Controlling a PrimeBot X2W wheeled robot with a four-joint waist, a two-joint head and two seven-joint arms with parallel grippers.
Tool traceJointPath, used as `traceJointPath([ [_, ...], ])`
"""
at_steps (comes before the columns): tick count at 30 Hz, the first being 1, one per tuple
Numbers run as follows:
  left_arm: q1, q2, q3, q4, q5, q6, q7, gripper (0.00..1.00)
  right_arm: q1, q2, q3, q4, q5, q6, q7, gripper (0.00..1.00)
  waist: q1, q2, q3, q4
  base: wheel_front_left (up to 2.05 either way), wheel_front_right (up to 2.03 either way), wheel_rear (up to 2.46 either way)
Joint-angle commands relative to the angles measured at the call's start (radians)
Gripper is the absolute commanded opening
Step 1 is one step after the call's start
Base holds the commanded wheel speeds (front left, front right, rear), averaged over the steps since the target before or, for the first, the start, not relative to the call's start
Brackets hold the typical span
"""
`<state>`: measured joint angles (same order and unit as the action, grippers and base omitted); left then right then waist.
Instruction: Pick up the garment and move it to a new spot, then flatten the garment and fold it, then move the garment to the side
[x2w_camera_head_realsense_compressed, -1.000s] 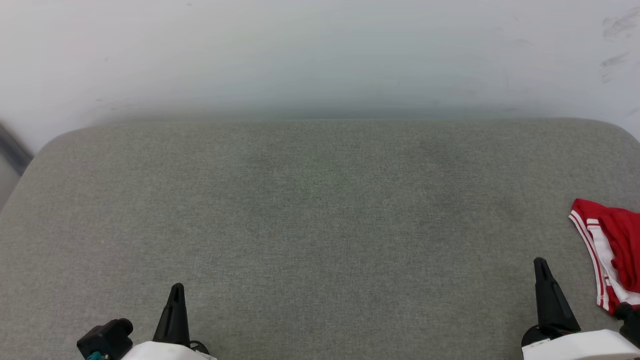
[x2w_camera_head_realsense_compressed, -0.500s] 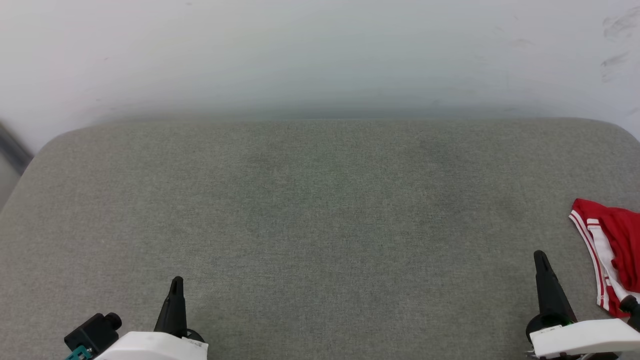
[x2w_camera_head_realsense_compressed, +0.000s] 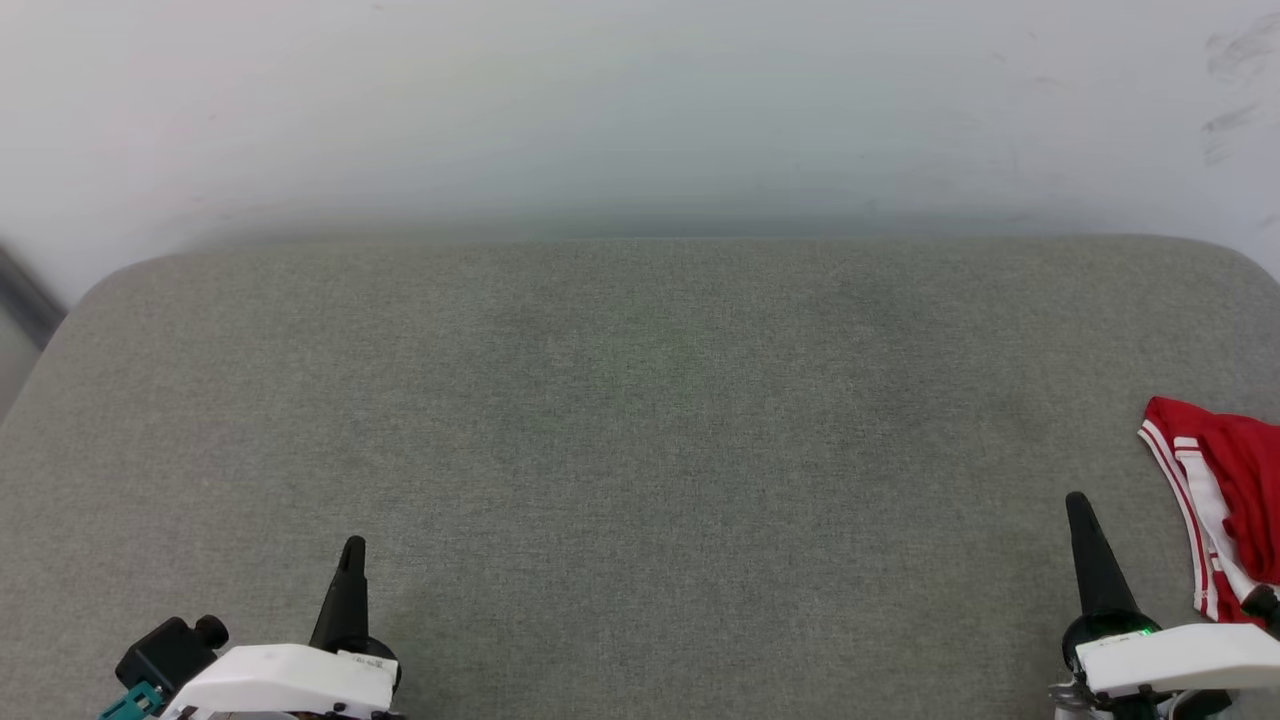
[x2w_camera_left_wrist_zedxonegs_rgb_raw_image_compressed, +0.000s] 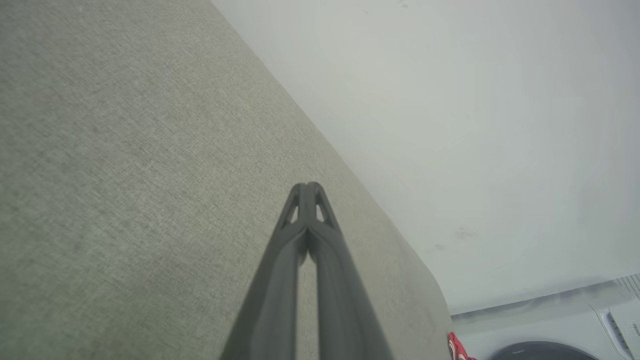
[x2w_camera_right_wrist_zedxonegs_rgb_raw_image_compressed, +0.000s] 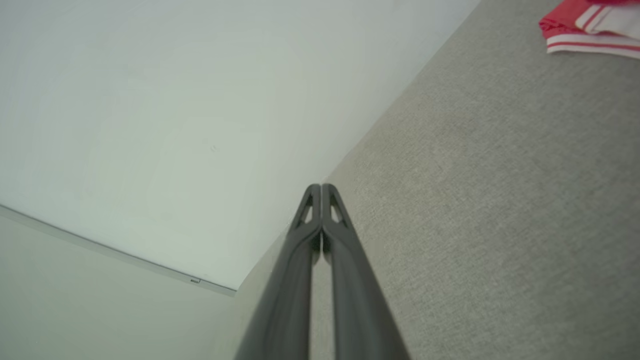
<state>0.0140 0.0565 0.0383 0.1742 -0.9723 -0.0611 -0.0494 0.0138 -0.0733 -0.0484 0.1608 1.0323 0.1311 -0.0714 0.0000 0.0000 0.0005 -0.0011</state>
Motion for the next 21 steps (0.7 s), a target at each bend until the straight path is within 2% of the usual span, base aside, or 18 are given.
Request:
traceJointPath([
  [1, -0.021, 0.005, 0.007, -0.003, -0.030, -0.005, 0.007, 0.00, -0.028, -0.009, -0.002, -0.006, 0.031, 0.000, 0.005, 0.00, 0.0000, 0.0000, 0.000, 0.000, 0.00, 0.00, 0.00],
  [21, -0.061, 0.004, 0.028, 0.023, -0.251, -0.029, 0.061, 0.00, -0.064, -0.009, -0.012, 0.026, 0.239, 0.000, 0.060, 0.00, 0.0000, 0.0000, 0.001, 0.000, 0.00, 0.00, 0.00],
])
